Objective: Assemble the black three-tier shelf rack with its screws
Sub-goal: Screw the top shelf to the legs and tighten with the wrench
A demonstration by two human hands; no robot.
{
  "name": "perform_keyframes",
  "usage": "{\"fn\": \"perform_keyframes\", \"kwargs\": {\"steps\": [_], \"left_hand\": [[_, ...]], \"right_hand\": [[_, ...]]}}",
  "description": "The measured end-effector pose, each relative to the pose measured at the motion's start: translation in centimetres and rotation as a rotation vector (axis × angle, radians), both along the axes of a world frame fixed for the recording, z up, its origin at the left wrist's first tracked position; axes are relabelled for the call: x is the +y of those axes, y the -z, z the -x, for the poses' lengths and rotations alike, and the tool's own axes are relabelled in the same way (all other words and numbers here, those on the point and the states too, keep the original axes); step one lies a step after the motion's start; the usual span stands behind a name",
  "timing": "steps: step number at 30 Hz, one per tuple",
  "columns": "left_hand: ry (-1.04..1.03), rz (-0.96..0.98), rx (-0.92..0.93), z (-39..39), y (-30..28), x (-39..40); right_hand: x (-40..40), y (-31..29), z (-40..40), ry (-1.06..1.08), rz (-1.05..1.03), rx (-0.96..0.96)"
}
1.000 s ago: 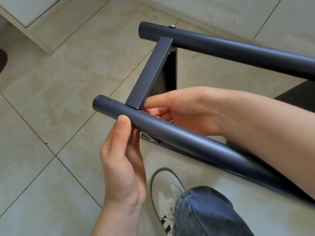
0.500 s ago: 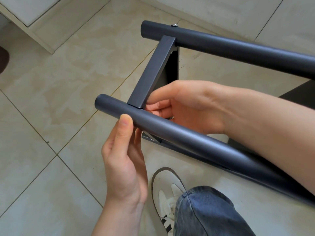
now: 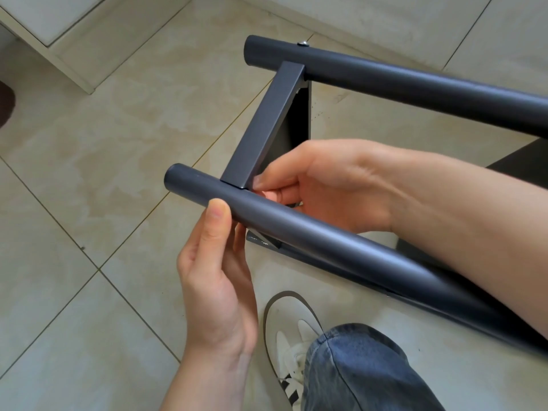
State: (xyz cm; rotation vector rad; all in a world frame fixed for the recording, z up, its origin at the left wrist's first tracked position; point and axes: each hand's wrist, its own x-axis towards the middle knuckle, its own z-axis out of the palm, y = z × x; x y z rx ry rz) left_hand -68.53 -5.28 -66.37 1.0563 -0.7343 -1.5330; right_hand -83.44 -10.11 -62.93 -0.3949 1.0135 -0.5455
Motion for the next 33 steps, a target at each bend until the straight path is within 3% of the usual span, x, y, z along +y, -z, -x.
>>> {"fn": "perform_keyframes", "kwargs": {"steps": [11,28,33], "left_hand": [[-0.012,-0.014,0.013,-0.01,0.16,-0.05],[-0.003,0.010,-0.022,-0.04,0.34,0.02],[0.009,0.017,-0.040,-0.08,0.24,-0.01]], "right_hand": [[0.10,0.08,0.08,-0.072,-0.066,0.021],[-0.04,0.23,-0.35,-0.097,-0.019,0.098],[0.30,0.28,-0.78,-0.019,0.043,0.100]]}}
